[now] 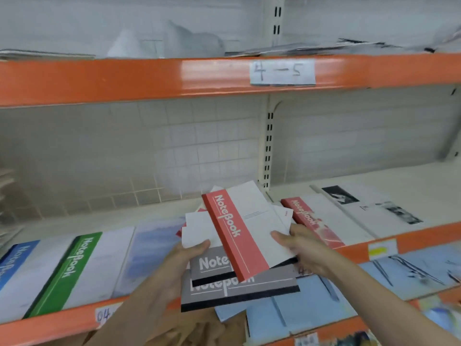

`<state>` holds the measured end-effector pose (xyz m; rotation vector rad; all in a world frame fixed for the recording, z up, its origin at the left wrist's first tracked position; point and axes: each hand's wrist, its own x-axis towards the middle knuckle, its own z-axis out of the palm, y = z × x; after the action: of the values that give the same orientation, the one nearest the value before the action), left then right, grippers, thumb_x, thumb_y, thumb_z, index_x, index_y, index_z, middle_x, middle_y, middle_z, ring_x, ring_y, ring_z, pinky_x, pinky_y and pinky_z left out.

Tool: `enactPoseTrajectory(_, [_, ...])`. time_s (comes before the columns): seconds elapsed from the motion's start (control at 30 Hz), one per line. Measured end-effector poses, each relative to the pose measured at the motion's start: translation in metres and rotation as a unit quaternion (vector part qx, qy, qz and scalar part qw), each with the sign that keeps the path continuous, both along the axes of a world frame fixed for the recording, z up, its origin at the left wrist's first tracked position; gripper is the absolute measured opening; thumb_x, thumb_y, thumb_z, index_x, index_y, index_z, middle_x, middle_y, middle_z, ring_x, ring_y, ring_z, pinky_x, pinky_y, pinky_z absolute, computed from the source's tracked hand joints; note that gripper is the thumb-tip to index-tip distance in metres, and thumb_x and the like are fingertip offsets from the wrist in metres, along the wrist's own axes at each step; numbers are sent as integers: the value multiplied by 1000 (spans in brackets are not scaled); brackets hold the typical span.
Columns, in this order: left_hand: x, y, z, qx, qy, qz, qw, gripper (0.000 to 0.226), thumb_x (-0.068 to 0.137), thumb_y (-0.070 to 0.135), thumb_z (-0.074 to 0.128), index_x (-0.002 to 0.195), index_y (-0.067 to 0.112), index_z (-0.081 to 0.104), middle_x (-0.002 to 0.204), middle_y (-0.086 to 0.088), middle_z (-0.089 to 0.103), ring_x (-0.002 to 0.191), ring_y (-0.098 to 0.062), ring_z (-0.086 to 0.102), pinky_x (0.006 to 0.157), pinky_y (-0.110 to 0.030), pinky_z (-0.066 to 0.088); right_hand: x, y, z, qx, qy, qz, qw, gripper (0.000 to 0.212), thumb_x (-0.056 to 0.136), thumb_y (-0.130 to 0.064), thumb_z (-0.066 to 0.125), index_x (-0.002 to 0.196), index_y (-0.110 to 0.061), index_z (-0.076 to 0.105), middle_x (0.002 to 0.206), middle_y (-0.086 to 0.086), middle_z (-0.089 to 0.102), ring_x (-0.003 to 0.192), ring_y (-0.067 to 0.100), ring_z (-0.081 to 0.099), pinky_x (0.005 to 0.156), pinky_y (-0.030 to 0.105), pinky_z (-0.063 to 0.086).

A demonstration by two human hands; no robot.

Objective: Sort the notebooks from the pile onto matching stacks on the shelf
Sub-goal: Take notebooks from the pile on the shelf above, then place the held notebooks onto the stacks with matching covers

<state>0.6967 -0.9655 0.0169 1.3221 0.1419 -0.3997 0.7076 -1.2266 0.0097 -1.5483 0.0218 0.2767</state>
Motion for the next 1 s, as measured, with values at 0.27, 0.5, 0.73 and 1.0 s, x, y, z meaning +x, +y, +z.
enactPoseTrajectory(0.27, [26, -76, -12, 4, -23, 74, 997, 24, 86, 6, 64, 111, 7, 61, 82, -13, 73, 67, -28, 70, 60, -36, 56, 26, -94, -4, -315, -90, -132, 936, 22, 94, -8, 50, 116, -7, 52, 116, 11, 61, 94, 21, 58, 73, 28, 44])
enactPoseTrajectory(0.5, [28, -77, -20, -105, -10, 143, 984, 14, 95, 16, 52, 101, 7, 61, 71, -8, 73, 58, -23, 70, 45, -35, 56, 39, -176, -11, -307, -78, -260, 912, 31, 94, -3, 47, 125, -2, 52, 114, 14, 60, 100, 27, 55, 75, 29, 38])
enactPoseTrajectory(0.73, [21, -76, -23, -144, -21, 163, 976, 18, 95, 22, 51, 103, 8, 59, 72, -5, 73, 58, -21, 70, 45, -34, 56, 46, -173, -17, -393, -79, -181, 898, 30, 92, -9, 55, 121, -2, 56, 115, 13, 62, 102, 29, 57, 81, 32, 45])
enactPoseTrajectory(1.0, [23, -74, -27, -132, 7, 159, 978, 23, 93, 27, 54, 105, 9, 61, 78, -7, 74, 63, -24, 71, 48, -35, 57, 41, -159, -20, -607, -49, -139, 781, 31, 97, -20, 45, 120, 0, 48, 120, 19, 44, 117, 36, 38, 87, 40, 40])
